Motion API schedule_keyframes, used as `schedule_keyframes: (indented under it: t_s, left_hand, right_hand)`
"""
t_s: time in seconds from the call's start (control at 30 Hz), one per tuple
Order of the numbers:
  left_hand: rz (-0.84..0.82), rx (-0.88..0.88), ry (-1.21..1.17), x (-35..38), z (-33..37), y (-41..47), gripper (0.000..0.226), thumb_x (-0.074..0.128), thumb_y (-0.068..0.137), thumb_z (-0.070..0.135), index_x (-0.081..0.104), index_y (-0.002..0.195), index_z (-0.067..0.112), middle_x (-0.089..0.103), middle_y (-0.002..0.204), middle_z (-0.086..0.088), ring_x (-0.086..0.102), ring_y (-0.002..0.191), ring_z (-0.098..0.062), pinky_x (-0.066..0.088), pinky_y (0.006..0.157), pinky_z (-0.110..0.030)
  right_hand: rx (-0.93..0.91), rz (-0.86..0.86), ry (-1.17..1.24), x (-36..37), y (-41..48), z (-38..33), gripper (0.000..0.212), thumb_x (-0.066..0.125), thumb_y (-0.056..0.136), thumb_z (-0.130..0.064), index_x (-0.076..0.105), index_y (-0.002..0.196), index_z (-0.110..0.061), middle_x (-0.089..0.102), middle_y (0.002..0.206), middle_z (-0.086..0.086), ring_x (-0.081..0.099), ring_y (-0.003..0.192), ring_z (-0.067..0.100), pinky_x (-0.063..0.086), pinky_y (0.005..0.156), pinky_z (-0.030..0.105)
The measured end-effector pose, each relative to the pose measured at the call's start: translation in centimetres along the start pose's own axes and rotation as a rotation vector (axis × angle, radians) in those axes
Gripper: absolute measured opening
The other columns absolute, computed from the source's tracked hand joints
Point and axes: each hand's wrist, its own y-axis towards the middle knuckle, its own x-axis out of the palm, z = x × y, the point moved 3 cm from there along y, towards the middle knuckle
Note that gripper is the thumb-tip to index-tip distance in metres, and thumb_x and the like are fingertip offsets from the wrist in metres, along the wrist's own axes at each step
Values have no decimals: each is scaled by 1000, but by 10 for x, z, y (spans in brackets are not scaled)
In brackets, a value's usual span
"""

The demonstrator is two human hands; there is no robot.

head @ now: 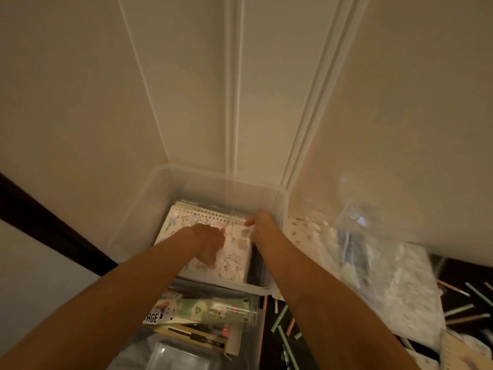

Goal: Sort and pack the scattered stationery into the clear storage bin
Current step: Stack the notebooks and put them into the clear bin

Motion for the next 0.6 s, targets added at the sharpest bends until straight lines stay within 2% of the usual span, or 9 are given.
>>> schedule_keyframes:
  t_s: [0.13, 0.17, 0.23, 0.3, 0.37, 0.43, 0.47, 0.53, 0.6]
  left_hand:
    - [73, -113, -164, -18, 0, -15, 41, 45, 93, 13, 45, 133, 7, 48, 135, -12, 49, 121, -26, 43, 97, -34]
    - [109, -128, -202, -22, -1, -20, 39, 42, 93, 11, 47, 132, 7, 47, 137, -12, 48, 122, -27, 42, 98, -34]
    - [197, -166, -269, -34, 4, -30, 38, 40, 92, 8, 48, 129, 6, 45, 139, -13, 46, 124, -27, 40, 98, -33]
    - [302, -206, -359, -52, 15, -40, 38, 40, 92, 5, 48, 129, 5, 45, 137, -15, 46, 123, -29, 41, 97, -34]
    - [436, -262, -446, -75, 33, -54, 38, 41, 90, 5, 50, 128, 4, 48, 133, -16, 49, 119, -30, 43, 96, -36]
    - [551, -324, -546, -96, 51, -67, 38, 42, 91, 6, 51, 128, 4, 50, 131, -16, 50, 117, -32, 43, 96, -37]
    - [597, -343, -609, -106, 65, -74, 38, 41, 91, 6, 52, 127, 3, 50, 131, -17, 51, 116, -32, 44, 95, -37]
    - [667, -336, -712, -123, 93, -83, 28, 39, 92, 5, 58, 113, 0, 55, 122, -18, 55, 107, -32, 45, 83, -34]
    - [716, -296, -782, -137, 127, -92, 23, 37, 92, 5, 57, 81, 2, 61, 98, -17, 54, 85, -29, 39, 66, -31]
  right_hand:
    - [-9, -95, -16, -16, -24, -10, 24, 32, 92, 11, 48, 75, 5, 37, 98, 9, 41, 94, 30, 37, 100, 40]
    - [-20, -141, -8, -19, -30, -14, 20, 34, 91, 13, 49, 79, 6, 34, 102, 10, 41, 101, 32, 41, 96, 38]
    - [-71, -203, 25, -26, -53, -23, 24, 35, 88, 14, 42, 72, -2, 34, 89, 9, 43, 76, 24, 49, 62, 22]
    - [-130, -228, 45, -36, -68, -35, 27, 36, 87, 14, 39, 70, -7, 31, 75, 5, 29, 58, 14, 37, 38, 15]
    - [-188, -252, 65, -54, -90, -43, 21, 37, 88, 10, 48, 79, -6, 34, 71, 5, 31, 55, 13, 44, 42, 15]
    - [-260, -264, 104, -78, -106, -51, 21, 36, 91, 5, 55, 101, 2, 42, 69, 7, 41, 55, 15, 56, 72, 24]
    - [-308, -239, 122, -97, -118, -53, 24, 36, 91, 4, 56, 105, 5, 48, 71, 8, 49, 59, 16, 53, 79, 29]
    - [-422, -166, 151, -137, -132, -56, 25, 36, 90, 3, 60, 97, 0, 58, 76, 9, 59, 66, 15, 50, 73, 27]
    - [-491, -55, 186, -181, -138, -51, 22, 39, 88, 2, 59, 84, -4, 60, 75, 9, 61, 66, 15, 49, 66, 24]
